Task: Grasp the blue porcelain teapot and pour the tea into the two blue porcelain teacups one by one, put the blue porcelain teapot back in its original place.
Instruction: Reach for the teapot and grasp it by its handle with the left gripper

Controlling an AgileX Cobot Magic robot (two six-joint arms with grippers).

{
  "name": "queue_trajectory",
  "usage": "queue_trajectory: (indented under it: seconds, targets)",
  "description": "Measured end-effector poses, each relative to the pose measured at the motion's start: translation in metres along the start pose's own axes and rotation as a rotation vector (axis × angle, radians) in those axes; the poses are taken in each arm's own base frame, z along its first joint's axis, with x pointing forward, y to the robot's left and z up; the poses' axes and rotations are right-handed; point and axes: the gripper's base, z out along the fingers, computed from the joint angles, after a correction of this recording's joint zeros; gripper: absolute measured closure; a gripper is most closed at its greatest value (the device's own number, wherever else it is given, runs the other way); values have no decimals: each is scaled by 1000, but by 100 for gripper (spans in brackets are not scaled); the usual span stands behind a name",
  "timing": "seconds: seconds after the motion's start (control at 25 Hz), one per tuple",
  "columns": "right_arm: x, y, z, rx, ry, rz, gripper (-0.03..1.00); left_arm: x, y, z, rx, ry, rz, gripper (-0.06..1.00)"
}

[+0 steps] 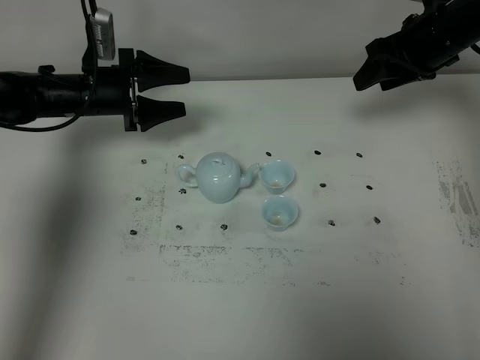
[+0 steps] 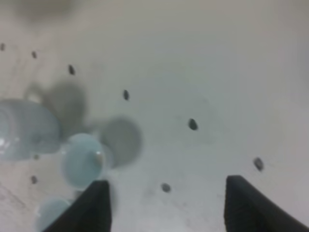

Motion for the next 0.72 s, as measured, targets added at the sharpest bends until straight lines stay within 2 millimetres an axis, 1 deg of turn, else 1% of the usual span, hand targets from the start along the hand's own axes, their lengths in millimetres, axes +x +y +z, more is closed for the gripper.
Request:
queue_trajectory:
  seconds: [0.12,0.24,0.36,0.52,0.6,0.72]
  targets:
    - [6,-4,-5,83,40,4,44,3,3,0,-36,36,-5,24]
    - [14,-4,-16,165,75,2,45,6,0,-2,-75,74,14,26]
    - [18,3,-36,227,69,-5,46,7,-15,-6,-119,111,60,26]
    - [27,22,-71,283,31,-15,46,10,-46,-18,-243,177,153,27]
    - [37,32,-87,306,21,-18,46,10,-58,-25,-332,178,191,27]
    - [64,45,-107,363,38,-7,46,8,-66,-34,-463,161,220,27]
